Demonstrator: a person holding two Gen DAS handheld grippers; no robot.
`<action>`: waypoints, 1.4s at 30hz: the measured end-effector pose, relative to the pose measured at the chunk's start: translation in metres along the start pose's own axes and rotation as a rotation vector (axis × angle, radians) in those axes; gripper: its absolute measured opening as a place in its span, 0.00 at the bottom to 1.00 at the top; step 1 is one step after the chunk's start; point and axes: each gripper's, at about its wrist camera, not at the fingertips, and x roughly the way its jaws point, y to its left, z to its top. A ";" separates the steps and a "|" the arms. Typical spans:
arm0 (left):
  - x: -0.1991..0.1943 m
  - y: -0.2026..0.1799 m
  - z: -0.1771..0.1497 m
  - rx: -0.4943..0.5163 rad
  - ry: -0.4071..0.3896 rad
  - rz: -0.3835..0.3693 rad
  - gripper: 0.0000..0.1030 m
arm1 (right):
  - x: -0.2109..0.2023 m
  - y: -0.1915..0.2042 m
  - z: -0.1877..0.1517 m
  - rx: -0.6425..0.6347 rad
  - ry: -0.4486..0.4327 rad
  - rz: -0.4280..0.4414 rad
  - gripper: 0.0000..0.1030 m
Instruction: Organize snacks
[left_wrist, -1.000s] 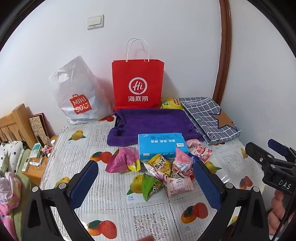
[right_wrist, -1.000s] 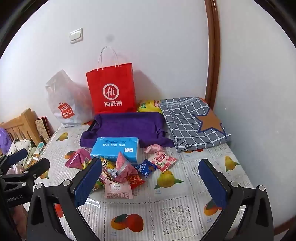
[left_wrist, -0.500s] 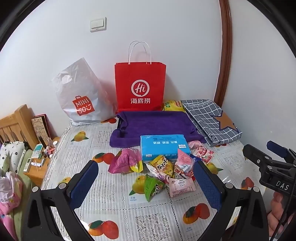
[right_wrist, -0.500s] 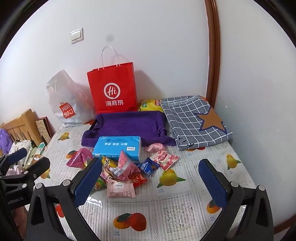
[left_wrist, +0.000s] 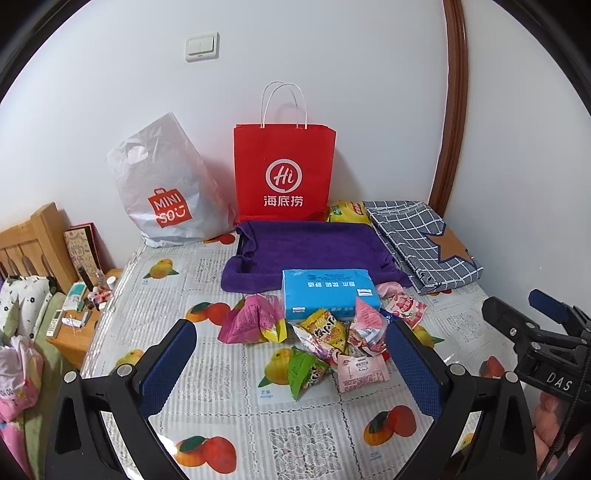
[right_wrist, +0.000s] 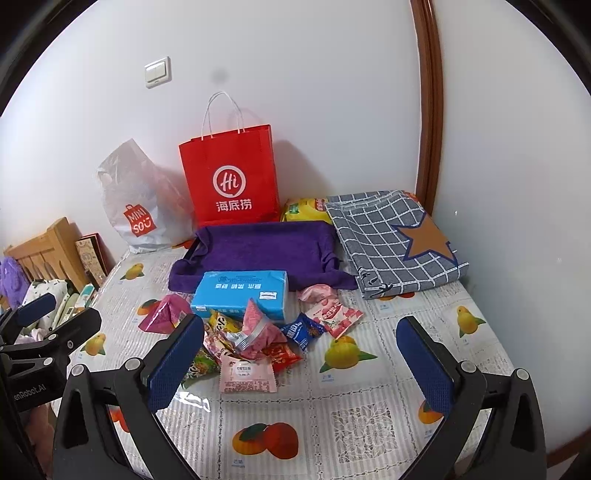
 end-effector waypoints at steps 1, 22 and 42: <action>0.000 0.000 -0.001 0.001 0.001 -0.003 1.00 | 0.000 0.001 0.000 -0.002 0.000 0.002 1.00; 0.006 0.008 -0.006 -0.022 -0.010 -0.003 1.00 | 0.008 0.015 -0.003 -0.043 0.000 0.032 1.00; 0.011 0.012 -0.007 -0.038 0.014 0.020 1.00 | 0.008 0.020 -0.002 -0.060 -0.018 0.036 1.00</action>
